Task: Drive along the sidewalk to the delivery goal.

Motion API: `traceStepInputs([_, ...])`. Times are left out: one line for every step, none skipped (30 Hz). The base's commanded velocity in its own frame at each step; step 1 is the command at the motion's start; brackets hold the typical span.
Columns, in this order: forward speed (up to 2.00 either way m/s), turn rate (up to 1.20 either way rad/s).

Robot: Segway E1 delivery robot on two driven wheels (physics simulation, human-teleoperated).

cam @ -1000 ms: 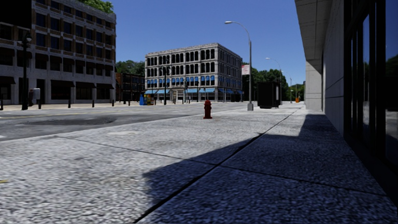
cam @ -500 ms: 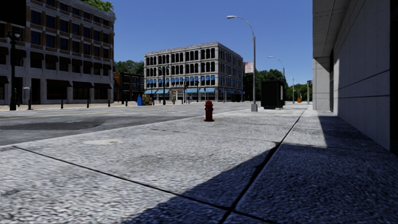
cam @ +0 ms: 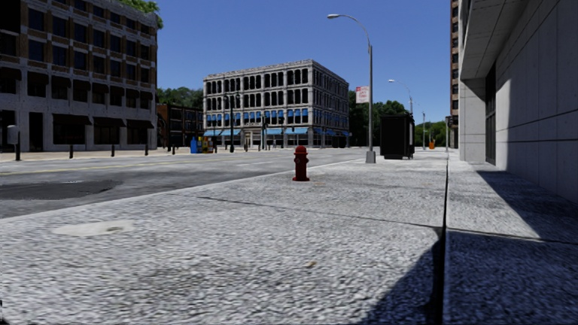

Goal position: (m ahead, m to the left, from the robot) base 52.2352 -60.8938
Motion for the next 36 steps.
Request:
traceStepInputs([1.94, -0.43])
traceStepInputs([1.94, -0.44])
traceStepInputs([1.94, -0.45])
traceStepInputs([1.94, -0.48])
traceStepInputs([1.94, -0.48])
traceStepInputs([1.94, -0.50])
traceStepInputs([1.94, -0.51])
traceStepInputs([1.94, -0.51])
traceStepInputs([1.94, -0.51])
traceStepInputs([1.94, -0.51])
traceStepInputs([1.94, -0.51])
traceStepInputs([1.94, -0.51])
traceStepInputs([1.94, -0.51])
traceStepInputs([1.94, -0.51])
traceStepInputs([1.94, -0.51])
traceStepInputs([1.94, -0.51])
traceStepInputs([1.94, -0.51])
traceStepInputs([1.94, -0.51])
traceStepInputs([1.94, -0.51])
traceStepInputs([1.94, -0.51])
traceStepInputs([1.94, -0.51])
traceStepInputs([1.94, -0.51])
traceStepInputs([1.94, -0.51])
traceStepInputs([1.94, -0.51])
traceStepInputs([1.94, -0.51])
traceStepInputs([1.94, -0.51])
traceStepInputs([1.94, -0.51])
traceStepInputs([1.94, -0.51])
traceStepInputs([1.94, -0.51])
traceStepInputs([1.94, -0.51])
traceStepInputs([1.94, -0.51])
traceStepInputs([1.94, -0.51])
traceStepInputs([1.94, -0.51])
traceStepInputs([1.94, -0.51])
traceStepInputs([1.94, -0.51])
traceStepInputs([1.94, -0.51])
